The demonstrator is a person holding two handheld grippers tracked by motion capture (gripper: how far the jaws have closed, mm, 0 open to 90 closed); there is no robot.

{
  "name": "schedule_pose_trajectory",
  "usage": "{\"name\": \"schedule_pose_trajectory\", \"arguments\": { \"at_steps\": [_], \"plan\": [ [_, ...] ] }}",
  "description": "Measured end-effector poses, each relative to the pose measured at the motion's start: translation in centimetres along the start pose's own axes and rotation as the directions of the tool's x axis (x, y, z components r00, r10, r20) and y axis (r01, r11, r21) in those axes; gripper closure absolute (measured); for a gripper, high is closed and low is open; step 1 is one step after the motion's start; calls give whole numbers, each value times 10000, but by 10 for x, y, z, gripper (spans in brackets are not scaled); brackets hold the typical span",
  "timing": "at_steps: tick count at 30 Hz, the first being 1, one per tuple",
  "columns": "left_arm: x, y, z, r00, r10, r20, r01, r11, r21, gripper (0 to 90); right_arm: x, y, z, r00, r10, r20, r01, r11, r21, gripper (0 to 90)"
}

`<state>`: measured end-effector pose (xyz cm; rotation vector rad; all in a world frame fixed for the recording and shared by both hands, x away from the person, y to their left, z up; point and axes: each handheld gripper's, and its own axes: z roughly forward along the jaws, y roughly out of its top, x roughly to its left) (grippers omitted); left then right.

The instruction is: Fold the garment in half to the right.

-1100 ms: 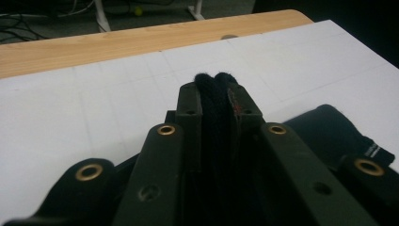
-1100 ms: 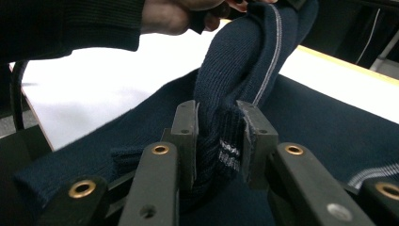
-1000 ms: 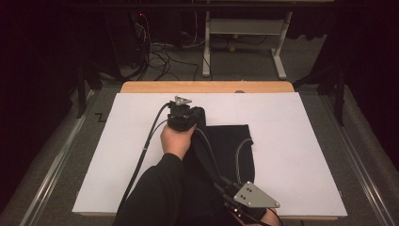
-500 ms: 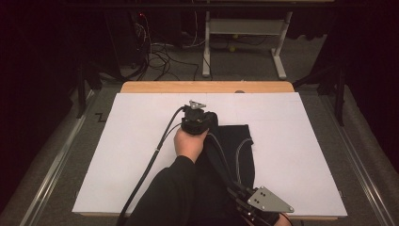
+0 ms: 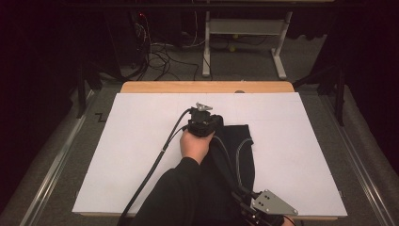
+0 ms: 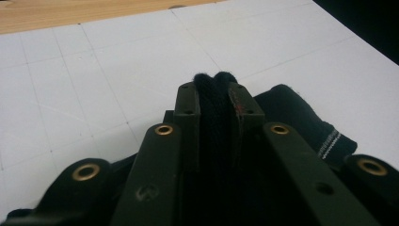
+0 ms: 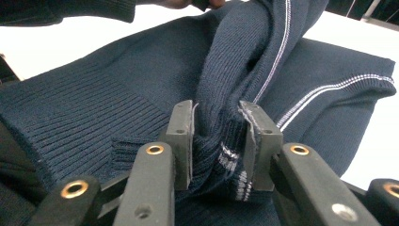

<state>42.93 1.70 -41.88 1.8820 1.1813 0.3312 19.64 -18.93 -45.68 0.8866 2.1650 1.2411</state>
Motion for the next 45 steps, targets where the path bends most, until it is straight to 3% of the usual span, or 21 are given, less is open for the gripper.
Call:
{"name": "schedule_pose_trajectory", "arguments": {
  "at_steps": [12,24,26,29,33,38,45],
  "plan": [
    [-8,-2,9,9996,110,253,-112,9999,95,631,-3,-9,-5,9999,-55,109,51,9992,404,640],
    [-12,-2,1,9983,521,273,-519,9986,-110,449,-6,-7,-12,9993,159,332,-162,9998,81,599],
    [-11,-5,-2,9977,495,453,-487,9986,-201,442,-7,-5,-14,9991,168,394,-165,9998,-96,596],
    [-8,-9,-8,9972,542,506,-532,9984,-210,397,-8,-2,-15,9986,263,463,-251,9993,-263,583],
    [-2,-19,-18,9954,883,377,-874,9959,-246,356,-8,0,-16,9984,281,496,-264,9991,-337,576],
    [12,-34,-32,9934,1112,267,-1101,9930,-423,283,-8,2,-15,9980,291,554,-266,9986,-454,573],
    [35,-64,-56,9953,832,505,-796,9945,-682,232,-8,6,-14,9978,290,599,-260,9983,-514,573]
  ]
}}
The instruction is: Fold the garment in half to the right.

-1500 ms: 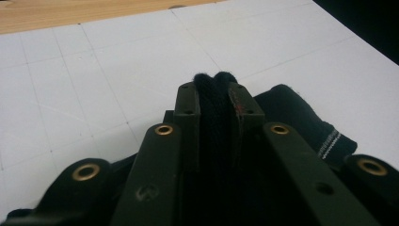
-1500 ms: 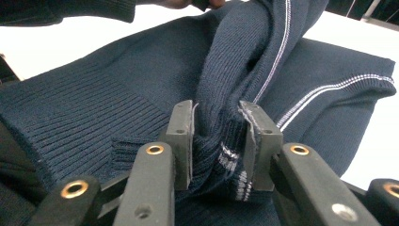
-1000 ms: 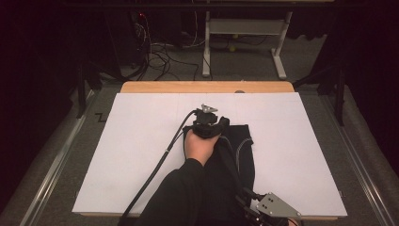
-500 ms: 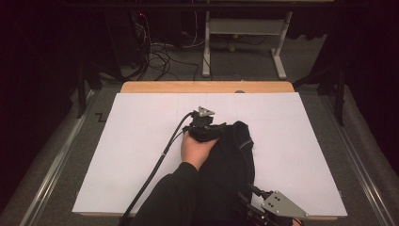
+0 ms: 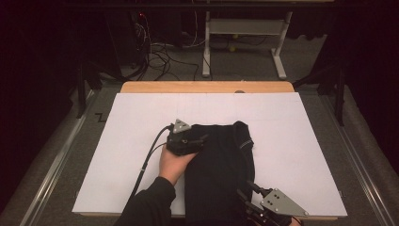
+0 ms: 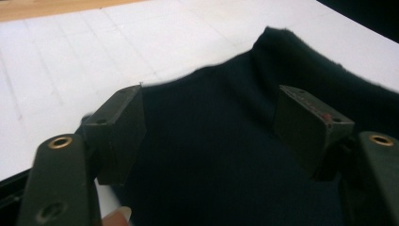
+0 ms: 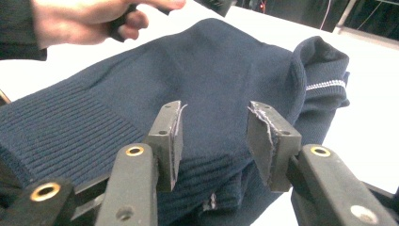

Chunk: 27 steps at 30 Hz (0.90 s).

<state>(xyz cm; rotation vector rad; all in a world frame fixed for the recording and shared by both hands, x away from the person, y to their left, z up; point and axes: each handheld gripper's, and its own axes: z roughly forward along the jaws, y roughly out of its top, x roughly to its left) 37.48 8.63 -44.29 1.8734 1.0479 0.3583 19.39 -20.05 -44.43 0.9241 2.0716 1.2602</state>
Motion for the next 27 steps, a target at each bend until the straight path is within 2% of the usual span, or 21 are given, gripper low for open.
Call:
{"name": "schedule_pose_trajectory", "arguments": {
  "at_steps": [9,13,16,22,27],
  "plan": [
    [27,-35,-40,9995,150,-278,-153,9998,-96,150,-3,8,7,9999,30,109,-29,9999,-103,587],
    [40,-48,-61,9990,202,-409,-207,9997,-122,121,-13,16,18,9998,121,175,-120,9999,-75,618],
    [49,-58,-77,9986,147,-505,-165,9992,-357,111,-25,21,31,9993,231,305,-233,9997,57,665],
    [63,-77,-102,9968,203,-769,-235,9989,-405,72,-51,31,65,9976,131,674,-190,9960,873,868],
    [68,-90,-115,9971,237,-718,-269,9987,-438,50,-69,28,86,9929,60,1189,-254,9864,1626,893]
  ]
}}
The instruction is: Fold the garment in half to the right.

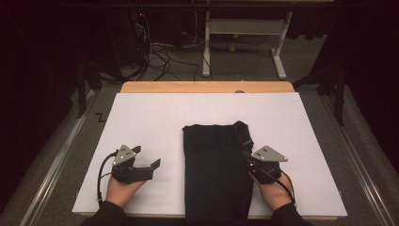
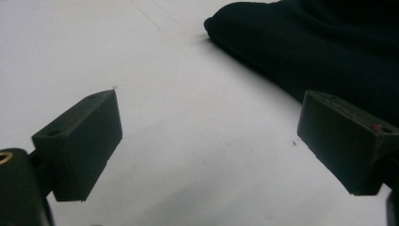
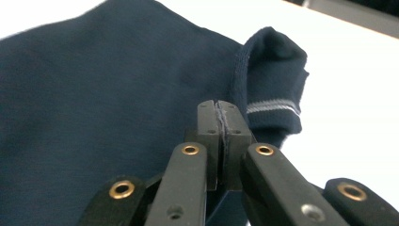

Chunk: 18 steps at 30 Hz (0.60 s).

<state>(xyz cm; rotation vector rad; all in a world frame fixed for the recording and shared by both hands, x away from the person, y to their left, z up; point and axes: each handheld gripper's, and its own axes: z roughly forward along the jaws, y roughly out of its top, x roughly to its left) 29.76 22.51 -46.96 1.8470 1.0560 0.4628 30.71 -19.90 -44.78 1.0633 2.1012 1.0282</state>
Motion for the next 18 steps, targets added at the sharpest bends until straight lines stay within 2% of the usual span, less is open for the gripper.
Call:
{"name": "schedule_pose_trajectory", "arguments": {
  "at_steps": [5,9,11,14,16,18],
  "plan": [
    [0,-7,-5,10000,10,62,-10,10000,-1,24,-13,-15,7,9986,352,388,-370,9982,466,880],
    [1,-9,-4,9995,-135,280,136,9999,-41,23,-19,-26,8,9978,587,314,-607,9960,654,861],
    [1,-8,-5,9994,-144,327,149,9998,-142,23,-21,-27,4,9969,741,267,-753,9960,479,846],
    [-1,-6,-7,9993,-49,361,65,9990,-431,23,-25,-27,-6,9968,793,131,-791,9967,-158,811],
    [-2,-6,-8,9993,32,365,-13,9987,-513,23,-28,-30,-12,9970,766,68,-762,9958,-510,770],
    [-2,-6,-8,9994,138,330,-118,9982,-584,23,-32,-34,-18,9956,937,-24,-936,9918,-872,678]
  ]
}}
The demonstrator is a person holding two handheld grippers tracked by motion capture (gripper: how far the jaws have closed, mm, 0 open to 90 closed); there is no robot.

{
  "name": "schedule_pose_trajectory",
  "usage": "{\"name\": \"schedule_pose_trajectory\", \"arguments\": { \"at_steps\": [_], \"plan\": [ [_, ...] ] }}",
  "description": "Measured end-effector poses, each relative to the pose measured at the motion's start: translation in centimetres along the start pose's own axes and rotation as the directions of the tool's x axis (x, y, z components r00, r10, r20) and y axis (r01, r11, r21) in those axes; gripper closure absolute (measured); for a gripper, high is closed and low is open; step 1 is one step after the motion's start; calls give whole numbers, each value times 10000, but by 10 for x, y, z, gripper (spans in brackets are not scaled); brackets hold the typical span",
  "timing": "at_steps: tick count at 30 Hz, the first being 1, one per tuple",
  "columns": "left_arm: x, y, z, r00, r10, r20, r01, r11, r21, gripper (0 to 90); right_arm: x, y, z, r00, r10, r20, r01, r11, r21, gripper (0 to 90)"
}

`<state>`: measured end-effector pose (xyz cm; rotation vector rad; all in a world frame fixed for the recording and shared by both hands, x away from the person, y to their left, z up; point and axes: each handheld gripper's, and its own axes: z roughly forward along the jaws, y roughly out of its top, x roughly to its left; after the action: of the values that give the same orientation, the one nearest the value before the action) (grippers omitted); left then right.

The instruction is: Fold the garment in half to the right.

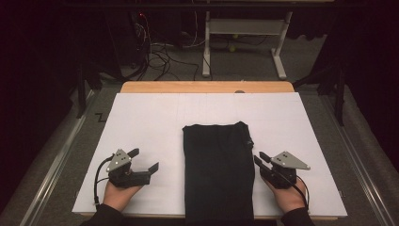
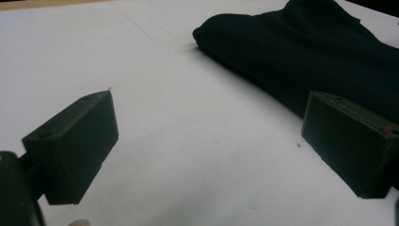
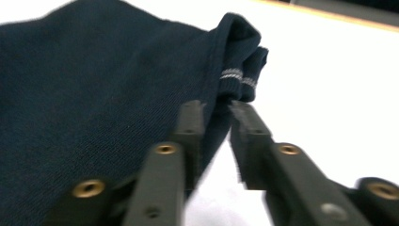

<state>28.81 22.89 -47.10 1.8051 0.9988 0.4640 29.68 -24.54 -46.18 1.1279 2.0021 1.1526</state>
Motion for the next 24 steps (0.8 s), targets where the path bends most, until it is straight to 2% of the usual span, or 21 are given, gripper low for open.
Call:
{"name": "schedule_pose_trajectory", "arguments": {
  "at_steps": [2,6,11,15,18,24],
  "plan": [
    [1,-1,0,9999,60,-109,-60,10000,-11,24,-5,-5,-6,10000,52,-62,-54,9996,-271,586],
    [5,-3,-1,9998,-115,-163,115,9999,-14,23,-20,-15,-22,10000,92,19,-89,9951,-989,382],
    [6,-4,-4,9997,-139,-188,139,9999,-13,23,-39,-26,-42,9970,768,-21,-761,9832,-1657,144],
    [4,-4,-9,9998,-111,-164,108,9998,-168,23,-42,-27,-56,9933,1158,-3,-1132,9706,-2126,10],
    [5,-5,-11,9998,-156,-99,152,9992,-382,23,-40,-25,-61,9935,1119,-223,-1140,9656,-2337,1],
    [2,-5,-10,9999,-11,-147,6,9995,-310,23,-36,-25,-54,9963,795,-334,-848,9733,-2135,1]
  ]
}}
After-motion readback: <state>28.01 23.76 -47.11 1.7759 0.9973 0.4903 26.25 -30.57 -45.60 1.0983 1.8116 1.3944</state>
